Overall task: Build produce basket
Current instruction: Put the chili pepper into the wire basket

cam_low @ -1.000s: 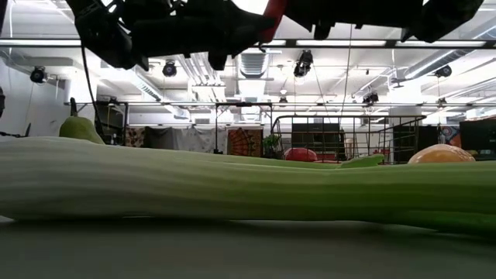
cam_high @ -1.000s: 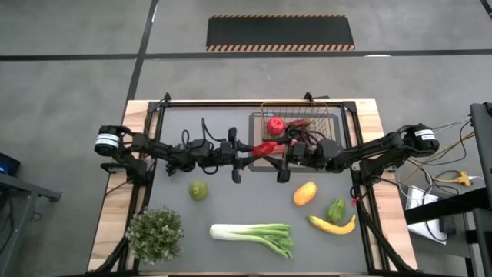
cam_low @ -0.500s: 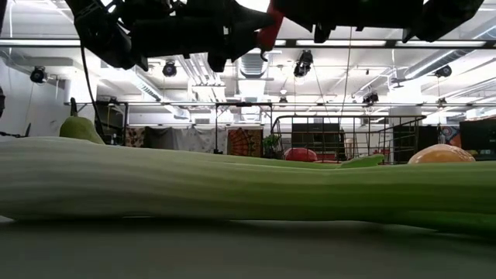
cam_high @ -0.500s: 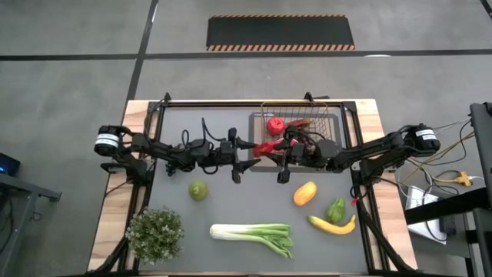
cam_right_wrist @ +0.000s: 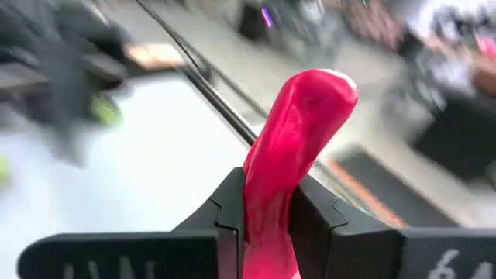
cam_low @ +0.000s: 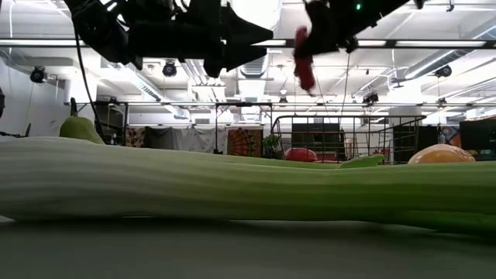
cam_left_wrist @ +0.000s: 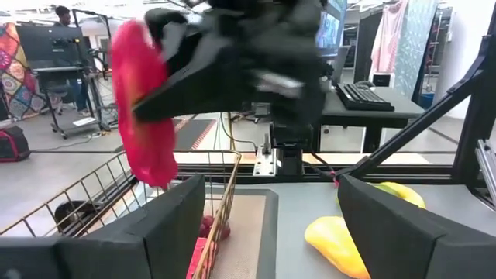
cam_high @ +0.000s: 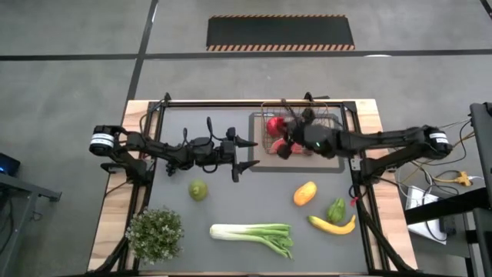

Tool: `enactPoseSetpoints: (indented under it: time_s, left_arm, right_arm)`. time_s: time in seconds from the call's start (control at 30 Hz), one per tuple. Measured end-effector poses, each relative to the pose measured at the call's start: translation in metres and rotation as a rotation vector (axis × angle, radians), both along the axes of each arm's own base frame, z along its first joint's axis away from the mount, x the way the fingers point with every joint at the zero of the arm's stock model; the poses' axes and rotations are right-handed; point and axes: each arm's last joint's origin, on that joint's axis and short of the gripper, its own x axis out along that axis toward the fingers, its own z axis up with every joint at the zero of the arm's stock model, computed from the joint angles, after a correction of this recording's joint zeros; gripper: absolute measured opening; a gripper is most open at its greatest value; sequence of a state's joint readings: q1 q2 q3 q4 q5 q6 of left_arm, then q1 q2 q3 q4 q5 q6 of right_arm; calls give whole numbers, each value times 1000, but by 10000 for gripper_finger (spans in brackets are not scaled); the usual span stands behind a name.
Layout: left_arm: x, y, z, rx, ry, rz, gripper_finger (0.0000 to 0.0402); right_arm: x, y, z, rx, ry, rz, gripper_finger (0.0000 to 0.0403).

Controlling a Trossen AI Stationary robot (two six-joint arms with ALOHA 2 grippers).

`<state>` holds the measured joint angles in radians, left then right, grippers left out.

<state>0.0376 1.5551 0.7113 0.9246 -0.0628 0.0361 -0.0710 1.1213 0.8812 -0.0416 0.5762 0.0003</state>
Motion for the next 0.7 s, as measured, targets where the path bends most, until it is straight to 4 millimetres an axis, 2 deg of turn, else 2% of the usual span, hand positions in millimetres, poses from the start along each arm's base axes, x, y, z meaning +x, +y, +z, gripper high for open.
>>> enactPoseSetpoints:
  time_s: [0.13,0.33,0.47,0.7]
  left_arm:
    - [0,0,0,-1,0,2,278]
    - [0,0,0,-2,0,4,279]
    - [0,1,0,-2,-1,6,279]
    - [0,1,0,-3,-1,6,279]
  right_arm:
    - [-12,-34,-2,158,152,-212,54]
    - [-36,-73,-24,441,309,-437,55]
    - [-44,-89,-39,540,353,-506,55]
    - [-48,-103,-53,595,397,-608,56]
